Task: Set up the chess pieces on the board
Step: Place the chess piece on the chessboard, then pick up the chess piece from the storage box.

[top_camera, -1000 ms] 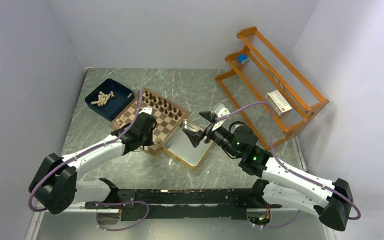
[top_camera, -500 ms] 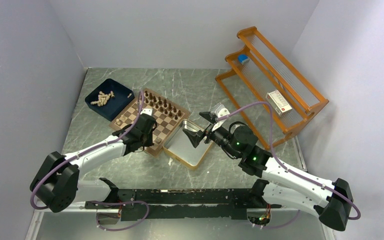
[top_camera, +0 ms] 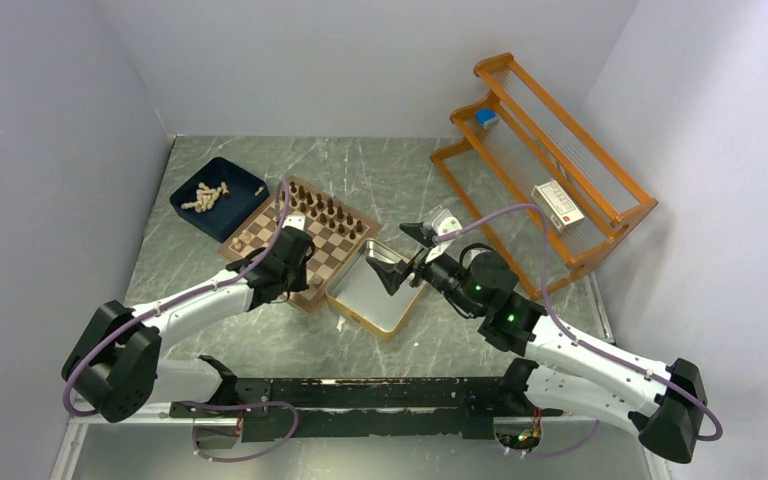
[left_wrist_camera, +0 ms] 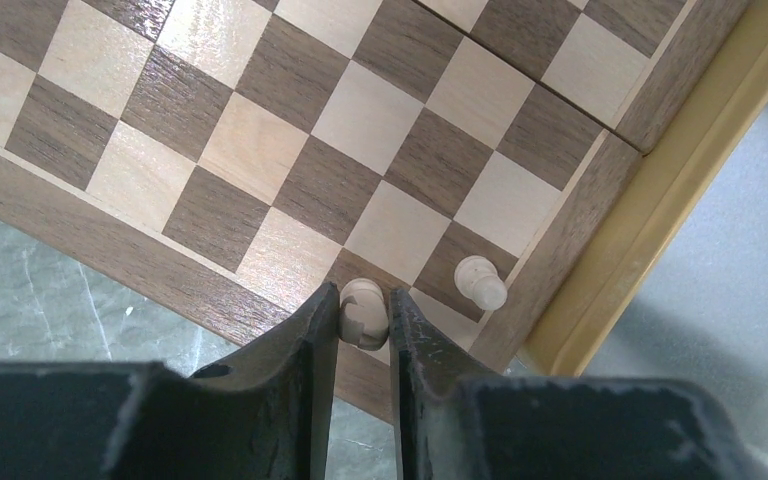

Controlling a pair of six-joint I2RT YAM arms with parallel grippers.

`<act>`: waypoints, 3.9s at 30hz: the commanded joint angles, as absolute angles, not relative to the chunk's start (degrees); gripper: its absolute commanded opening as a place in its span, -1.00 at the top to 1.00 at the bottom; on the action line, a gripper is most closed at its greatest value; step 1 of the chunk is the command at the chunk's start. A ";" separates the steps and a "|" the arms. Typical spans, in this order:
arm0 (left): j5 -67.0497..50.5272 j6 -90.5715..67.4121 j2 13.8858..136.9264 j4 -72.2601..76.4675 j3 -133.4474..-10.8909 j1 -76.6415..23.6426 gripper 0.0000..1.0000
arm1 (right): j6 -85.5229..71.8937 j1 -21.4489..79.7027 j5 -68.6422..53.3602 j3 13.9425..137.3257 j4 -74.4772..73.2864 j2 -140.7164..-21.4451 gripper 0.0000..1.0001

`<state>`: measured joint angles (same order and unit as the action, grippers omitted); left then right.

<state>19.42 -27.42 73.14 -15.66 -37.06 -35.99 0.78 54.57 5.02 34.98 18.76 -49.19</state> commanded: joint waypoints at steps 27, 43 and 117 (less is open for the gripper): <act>17.89 -24.74 73.74 -21.52 -45.74 -36.74 0.19 | 0.33 54.53 3.00 36.23 19.06 -50.70 -1.00; 14.31 -15.59 77.17 -31.77 -69.21 -20.53 -0.06 | -12.11 54.58 4.84 40.13 10.13 -54.67 -1.00; 6.88 -16.34 127.85 -16.19 -93.12 6.77 0.44 | -9.35 54.53 -1.14 42.09 12.77 -57.36 -0.85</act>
